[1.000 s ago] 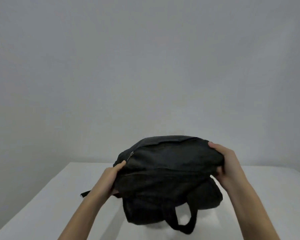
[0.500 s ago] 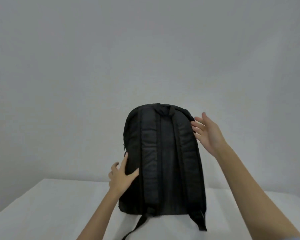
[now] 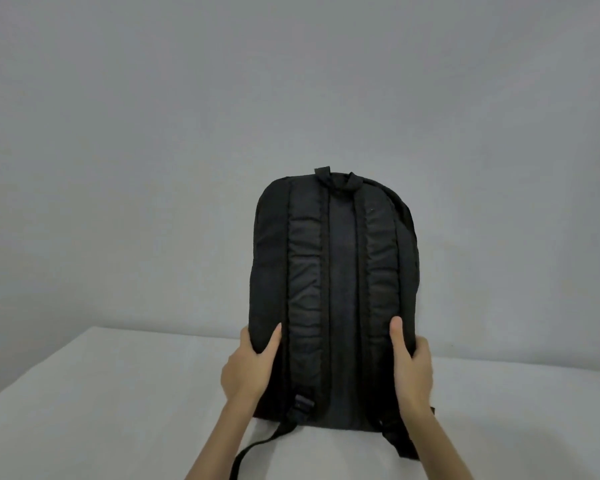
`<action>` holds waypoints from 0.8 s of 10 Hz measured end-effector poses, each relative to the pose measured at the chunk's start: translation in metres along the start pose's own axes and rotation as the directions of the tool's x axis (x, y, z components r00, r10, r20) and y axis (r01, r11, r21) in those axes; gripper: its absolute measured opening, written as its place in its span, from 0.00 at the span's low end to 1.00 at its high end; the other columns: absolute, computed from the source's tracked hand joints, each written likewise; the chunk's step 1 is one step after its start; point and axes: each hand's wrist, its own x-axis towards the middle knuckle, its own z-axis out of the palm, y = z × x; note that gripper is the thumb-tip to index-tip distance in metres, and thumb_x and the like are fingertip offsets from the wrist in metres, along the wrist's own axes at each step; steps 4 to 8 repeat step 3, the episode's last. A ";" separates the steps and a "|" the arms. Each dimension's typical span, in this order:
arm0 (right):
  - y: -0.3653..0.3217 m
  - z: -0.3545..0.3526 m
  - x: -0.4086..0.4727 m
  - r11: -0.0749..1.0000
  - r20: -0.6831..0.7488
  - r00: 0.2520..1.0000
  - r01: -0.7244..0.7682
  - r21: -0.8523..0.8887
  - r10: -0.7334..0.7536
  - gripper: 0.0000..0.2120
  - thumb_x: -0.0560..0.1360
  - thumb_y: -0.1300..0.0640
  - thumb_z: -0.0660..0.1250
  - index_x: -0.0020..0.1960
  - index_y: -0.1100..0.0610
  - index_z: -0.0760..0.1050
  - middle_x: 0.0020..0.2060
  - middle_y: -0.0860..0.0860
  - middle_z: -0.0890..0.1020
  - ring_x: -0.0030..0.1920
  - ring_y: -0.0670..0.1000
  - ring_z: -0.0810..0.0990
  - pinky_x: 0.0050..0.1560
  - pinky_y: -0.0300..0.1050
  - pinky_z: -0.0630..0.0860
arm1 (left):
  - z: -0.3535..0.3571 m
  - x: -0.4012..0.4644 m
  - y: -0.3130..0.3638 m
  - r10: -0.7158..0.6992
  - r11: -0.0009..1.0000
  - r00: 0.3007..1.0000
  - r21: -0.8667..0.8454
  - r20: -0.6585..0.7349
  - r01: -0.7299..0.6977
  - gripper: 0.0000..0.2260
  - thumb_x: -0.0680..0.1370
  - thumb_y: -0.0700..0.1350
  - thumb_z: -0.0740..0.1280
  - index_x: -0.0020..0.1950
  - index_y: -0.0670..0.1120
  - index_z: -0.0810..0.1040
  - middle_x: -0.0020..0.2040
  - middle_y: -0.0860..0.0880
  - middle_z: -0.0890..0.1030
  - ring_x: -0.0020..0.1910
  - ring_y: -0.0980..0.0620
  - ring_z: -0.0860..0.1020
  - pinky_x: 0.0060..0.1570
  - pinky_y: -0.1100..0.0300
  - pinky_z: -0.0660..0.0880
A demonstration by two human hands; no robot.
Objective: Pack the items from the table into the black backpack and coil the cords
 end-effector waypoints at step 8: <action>0.032 -0.035 -0.003 0.995 -0.061 0.998 0.001 -0.105 -0.007 0.25 0.71 0.33 0.61 0.53 0.52 0.77 0.50 0.48 0.81 0.55 0.51 0.78 0.55 0.46 0.72 | -0.003 -0.004 -0.046 0.068 0.974 0.996 -0.214 -0.062 -0.080 0.29 0.72 0.71 0.55 0.71 0.63 0.59 0.65 0.52 0.75 0.58 0.47 0.77 0.55 0.64 0.70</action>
